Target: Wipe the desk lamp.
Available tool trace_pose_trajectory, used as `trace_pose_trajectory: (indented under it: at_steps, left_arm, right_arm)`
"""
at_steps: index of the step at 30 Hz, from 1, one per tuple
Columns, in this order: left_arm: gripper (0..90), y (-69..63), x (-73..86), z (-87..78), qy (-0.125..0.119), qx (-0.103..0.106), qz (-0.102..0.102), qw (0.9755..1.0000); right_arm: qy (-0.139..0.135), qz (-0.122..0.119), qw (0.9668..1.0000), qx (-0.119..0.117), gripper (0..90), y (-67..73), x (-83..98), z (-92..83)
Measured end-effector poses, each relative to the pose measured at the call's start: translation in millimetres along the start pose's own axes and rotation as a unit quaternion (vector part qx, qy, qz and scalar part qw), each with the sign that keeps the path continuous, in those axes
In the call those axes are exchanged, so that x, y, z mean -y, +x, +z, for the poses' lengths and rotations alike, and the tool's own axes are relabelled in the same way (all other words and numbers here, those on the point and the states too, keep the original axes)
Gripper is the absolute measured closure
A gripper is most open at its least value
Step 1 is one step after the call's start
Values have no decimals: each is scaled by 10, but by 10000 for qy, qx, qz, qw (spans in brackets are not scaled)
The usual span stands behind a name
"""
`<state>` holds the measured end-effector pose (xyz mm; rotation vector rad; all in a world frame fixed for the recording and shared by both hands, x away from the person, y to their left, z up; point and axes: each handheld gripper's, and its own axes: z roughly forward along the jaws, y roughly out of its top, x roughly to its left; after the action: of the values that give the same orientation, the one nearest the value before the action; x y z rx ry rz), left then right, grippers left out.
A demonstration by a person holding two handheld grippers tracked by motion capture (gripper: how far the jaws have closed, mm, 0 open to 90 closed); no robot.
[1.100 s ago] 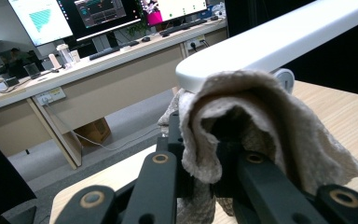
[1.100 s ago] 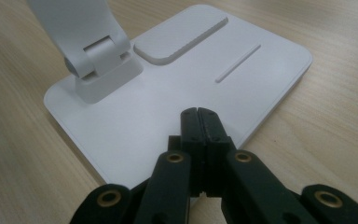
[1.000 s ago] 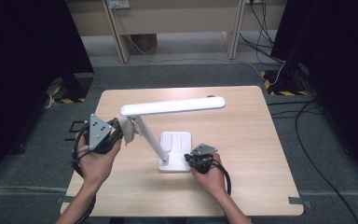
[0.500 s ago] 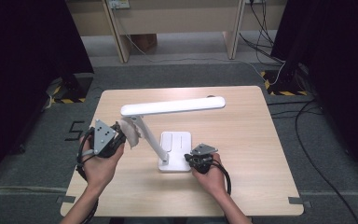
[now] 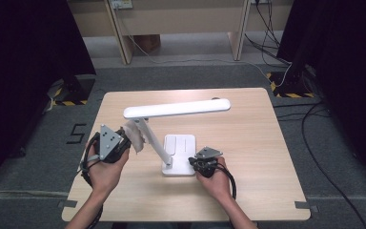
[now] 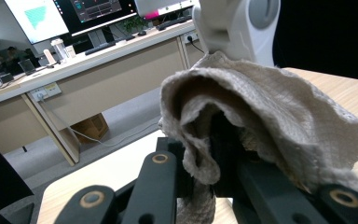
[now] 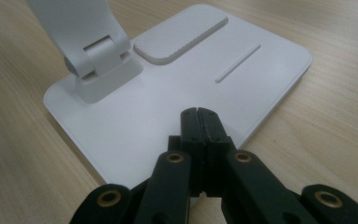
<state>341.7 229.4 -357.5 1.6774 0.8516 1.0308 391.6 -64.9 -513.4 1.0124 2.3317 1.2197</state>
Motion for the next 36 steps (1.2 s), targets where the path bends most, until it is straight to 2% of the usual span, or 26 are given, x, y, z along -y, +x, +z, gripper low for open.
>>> trace_pose_trajectory:
  at_steps: [36]
  left_arm:
    - [817,-96,206,96,91,90,-99,9999]
  right_arm:
    - [11,11,10000,9,900,3,2,-3]
